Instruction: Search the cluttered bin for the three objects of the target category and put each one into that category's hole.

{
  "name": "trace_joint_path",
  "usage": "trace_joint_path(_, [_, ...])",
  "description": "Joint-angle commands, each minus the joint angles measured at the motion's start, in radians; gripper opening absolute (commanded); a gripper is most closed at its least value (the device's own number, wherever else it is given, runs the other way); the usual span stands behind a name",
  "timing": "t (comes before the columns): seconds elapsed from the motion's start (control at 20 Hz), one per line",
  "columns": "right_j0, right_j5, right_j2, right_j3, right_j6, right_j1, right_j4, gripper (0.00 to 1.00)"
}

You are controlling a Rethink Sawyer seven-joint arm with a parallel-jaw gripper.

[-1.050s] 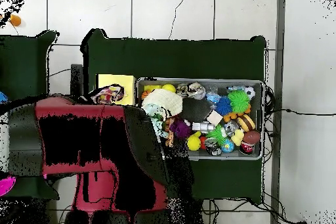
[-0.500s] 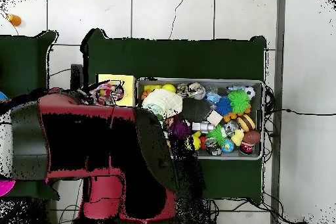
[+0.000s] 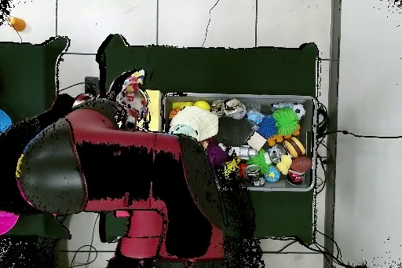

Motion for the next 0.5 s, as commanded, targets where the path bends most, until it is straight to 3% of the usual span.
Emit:
trace_joint_path(0.05, [-0.046, -0.129, 0.042, 0.213, 0.081, 0.057, -0.03, 0.0])
trace_joint_path(0.5, [-0.057, -0.214, 0.045, 0.26, 0.064, 0.105, -0.062, 0.0])
